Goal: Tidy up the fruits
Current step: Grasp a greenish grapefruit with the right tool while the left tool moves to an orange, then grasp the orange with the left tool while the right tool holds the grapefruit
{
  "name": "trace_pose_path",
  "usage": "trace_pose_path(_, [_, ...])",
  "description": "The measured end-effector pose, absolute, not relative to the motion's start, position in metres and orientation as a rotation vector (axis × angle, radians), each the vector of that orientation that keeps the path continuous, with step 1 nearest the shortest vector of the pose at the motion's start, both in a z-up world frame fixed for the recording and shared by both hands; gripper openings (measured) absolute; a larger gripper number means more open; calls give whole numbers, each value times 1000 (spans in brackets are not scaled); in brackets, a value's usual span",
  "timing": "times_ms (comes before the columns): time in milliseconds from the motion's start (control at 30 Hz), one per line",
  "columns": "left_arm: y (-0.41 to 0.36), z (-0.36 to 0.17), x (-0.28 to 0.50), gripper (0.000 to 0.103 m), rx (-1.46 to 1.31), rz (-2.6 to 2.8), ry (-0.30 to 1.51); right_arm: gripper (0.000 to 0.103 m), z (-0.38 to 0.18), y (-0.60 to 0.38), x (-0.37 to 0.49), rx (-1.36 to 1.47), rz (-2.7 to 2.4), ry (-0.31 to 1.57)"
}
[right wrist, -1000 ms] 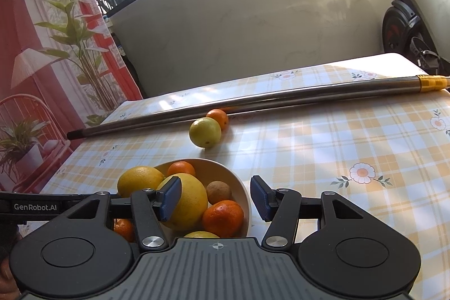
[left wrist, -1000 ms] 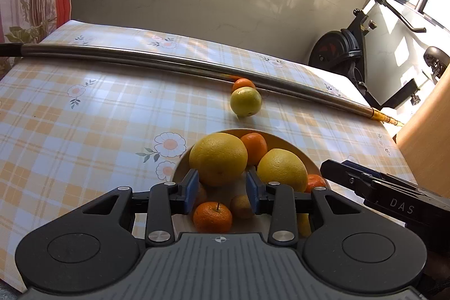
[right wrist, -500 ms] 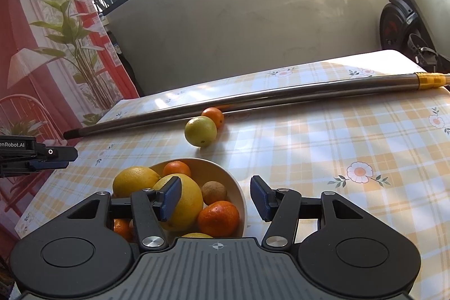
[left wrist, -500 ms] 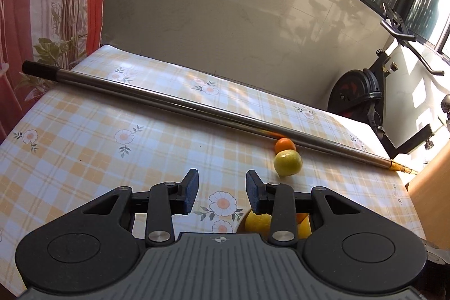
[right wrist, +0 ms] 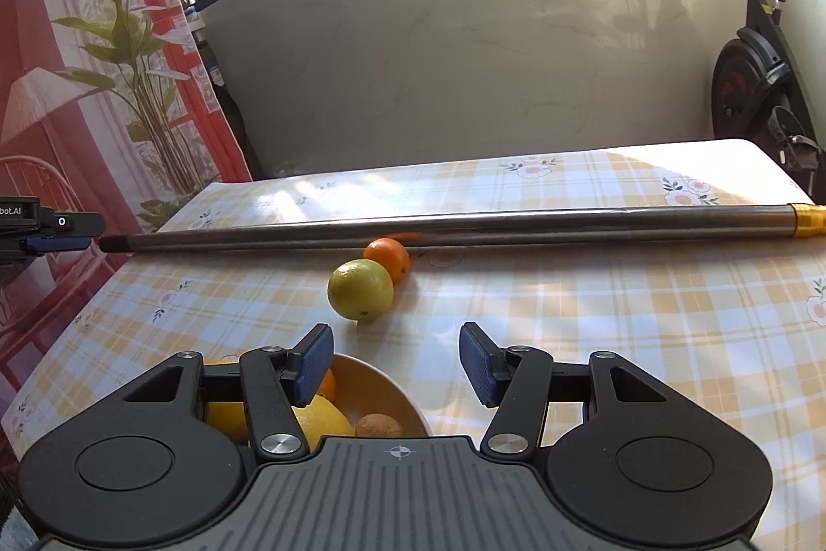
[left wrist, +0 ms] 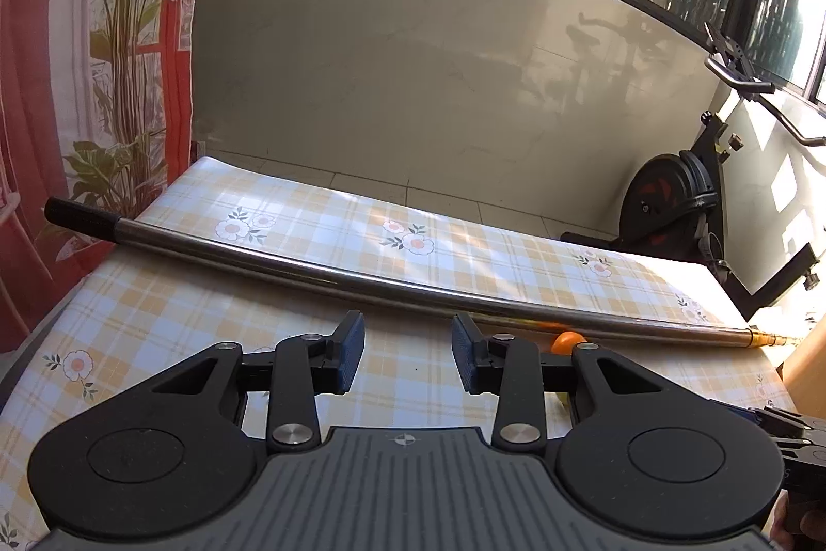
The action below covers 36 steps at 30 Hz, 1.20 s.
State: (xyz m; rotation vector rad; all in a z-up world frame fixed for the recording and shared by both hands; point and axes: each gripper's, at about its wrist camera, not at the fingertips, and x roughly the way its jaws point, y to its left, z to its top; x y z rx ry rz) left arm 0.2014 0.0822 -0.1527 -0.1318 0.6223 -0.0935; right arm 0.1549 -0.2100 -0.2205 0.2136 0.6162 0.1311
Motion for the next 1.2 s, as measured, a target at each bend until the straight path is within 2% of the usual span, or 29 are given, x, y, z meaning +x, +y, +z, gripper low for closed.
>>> trace_pose_path(233, [86, -161, 206, 39, -109, -71, 628, 52, -220, -195, 198, 116, 205, 615])
trace_pose_path(767, [67, -163, 234, 39, -114, -74, 676, 51, -249, -174, 273, 115, 204, 795])
trace_pose_path(900, [58, -166, 240, 39, -112, -85, 700, 45, -254, -173, 284, 144, 219, 849])
trace_pose_path(1133, [33, -174, 246, 40, -80, -128, 742, 44, -252, -185, 269, 178, 240, 812])
trace_pose_path(1200, [21, -177, 248, 46, -60, -152, 752, 44, -248, -196, 255, 186, 229, 759])
